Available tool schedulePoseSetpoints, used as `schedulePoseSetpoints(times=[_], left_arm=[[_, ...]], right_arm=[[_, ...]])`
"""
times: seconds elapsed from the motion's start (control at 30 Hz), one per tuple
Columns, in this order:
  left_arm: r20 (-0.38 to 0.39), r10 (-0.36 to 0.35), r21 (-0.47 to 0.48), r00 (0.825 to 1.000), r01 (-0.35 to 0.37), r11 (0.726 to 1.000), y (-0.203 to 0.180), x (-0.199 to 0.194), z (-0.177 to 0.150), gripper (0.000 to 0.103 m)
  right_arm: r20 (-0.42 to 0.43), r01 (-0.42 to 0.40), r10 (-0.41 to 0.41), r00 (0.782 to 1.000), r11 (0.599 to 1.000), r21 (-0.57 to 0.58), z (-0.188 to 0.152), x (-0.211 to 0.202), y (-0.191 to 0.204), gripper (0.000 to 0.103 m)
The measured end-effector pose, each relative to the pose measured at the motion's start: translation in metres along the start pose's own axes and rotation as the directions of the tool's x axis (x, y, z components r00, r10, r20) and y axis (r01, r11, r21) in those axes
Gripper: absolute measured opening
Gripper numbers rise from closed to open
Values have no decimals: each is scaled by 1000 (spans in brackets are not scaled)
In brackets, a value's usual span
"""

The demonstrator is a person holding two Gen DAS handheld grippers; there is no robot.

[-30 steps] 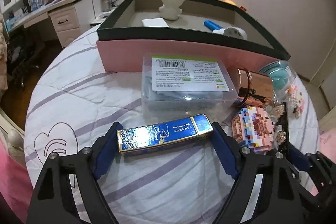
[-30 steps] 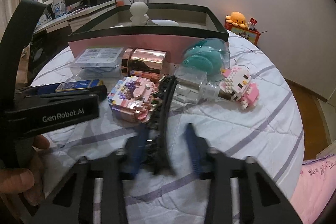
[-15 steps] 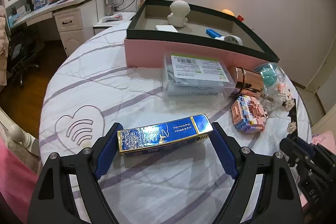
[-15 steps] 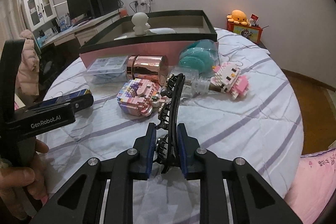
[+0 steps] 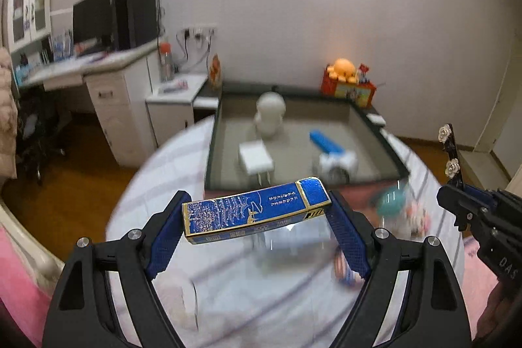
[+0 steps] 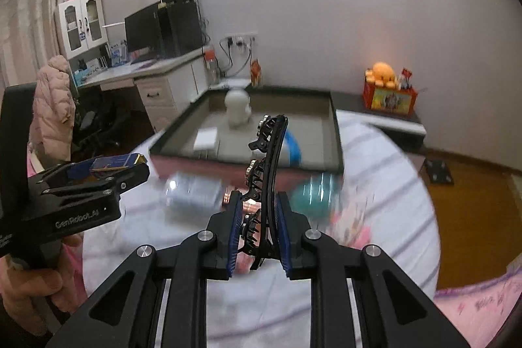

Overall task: Organize rigid objects
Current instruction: 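Place the box with the left tool while the right tool places the track in the tray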

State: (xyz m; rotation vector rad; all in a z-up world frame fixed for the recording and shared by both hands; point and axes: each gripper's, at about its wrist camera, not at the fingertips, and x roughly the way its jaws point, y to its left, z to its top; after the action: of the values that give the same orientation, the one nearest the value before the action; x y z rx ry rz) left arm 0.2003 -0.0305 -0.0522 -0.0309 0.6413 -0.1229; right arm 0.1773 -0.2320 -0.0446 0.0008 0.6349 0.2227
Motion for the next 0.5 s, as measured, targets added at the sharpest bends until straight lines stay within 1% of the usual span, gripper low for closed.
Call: schedulePoseSetpoints(times=[0.13, 0.23, 0.33, 0.4, 0.5], left_arm=[[46, 15, 11, 999, -15, 1000, -3, 11, 39, 85], [61, 23, 24, 998, -25, 999, -9, 27, 61, 85], [51, 23, 35, 998, -25, 999, -14, 50, 77, 85], [35, 21, 38, 999, -22, 999, -17, 69, 84, 85], [8, 26, 43, 1000, -27, 999, -20, 97, 92, 85]], right_arm=[[3, -5, 5, 1000, 1000, -16, 40, 16, -7, 20], [-7, -13, 13, 1000, 1000, -18, 62, 31, -11, 20], [-30, -28, 28, 999, 1000, -10, 82, 56, -16, 20], [-57, -25, 25, 998, 1000, -2, 92, 79, -21, 20], [-98, -28, 29, 995, 1000, 14, 101, 112, -29, 21]])
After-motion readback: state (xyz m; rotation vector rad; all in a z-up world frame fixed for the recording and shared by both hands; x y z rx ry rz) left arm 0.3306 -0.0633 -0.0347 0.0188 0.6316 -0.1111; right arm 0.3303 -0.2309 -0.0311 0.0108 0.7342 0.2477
